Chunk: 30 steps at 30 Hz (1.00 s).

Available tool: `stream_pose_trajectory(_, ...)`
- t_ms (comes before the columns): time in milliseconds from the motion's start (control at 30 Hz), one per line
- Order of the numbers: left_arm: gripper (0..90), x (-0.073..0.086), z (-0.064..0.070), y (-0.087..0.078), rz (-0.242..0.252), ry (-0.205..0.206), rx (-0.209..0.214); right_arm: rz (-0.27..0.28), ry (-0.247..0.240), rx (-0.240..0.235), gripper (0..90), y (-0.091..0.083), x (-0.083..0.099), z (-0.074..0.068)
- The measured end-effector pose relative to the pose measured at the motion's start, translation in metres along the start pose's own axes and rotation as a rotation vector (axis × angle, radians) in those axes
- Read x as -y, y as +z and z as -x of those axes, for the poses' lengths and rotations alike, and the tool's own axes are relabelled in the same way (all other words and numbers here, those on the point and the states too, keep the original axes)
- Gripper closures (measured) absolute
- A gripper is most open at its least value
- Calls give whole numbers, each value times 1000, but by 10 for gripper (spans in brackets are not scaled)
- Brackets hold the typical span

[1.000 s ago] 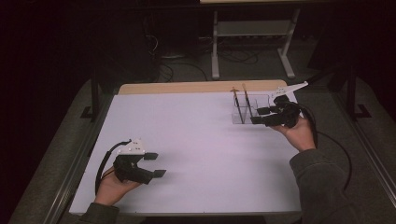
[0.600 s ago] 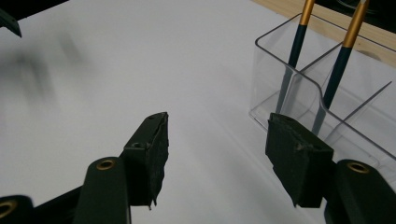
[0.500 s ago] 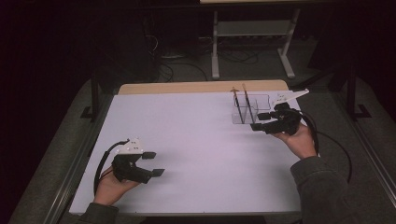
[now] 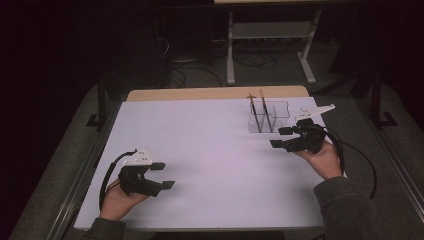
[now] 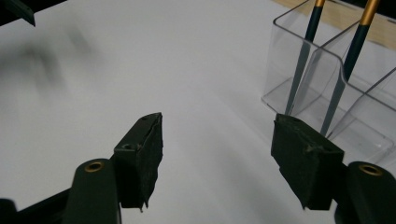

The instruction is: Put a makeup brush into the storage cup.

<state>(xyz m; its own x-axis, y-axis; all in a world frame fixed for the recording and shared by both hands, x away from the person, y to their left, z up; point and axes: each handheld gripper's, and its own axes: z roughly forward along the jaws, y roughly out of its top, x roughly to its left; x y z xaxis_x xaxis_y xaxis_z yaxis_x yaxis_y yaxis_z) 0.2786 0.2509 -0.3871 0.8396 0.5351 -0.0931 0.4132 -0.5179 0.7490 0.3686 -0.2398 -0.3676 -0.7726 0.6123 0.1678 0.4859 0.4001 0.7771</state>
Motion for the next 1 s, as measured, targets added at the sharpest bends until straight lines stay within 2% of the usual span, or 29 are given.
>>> stream_pose_trajectory(367,257,2,-2,-2,-3,-5,-5,11,8,-14,302,-1,10,-8)
stream_pose_trajectory(567,253,2,-2,-3,5,-19,-8,23,2,-11,298,-3,13,-13)
stream_pose_trajectory(800,251,3,-3,-5,3,-9,-16,26,-6,-12,291,-5,17,-18)
stream_pose_trajectory(1000,248,4,-3,-4,3,-17,-20,25,-1,-6,282,-5,22,-21)
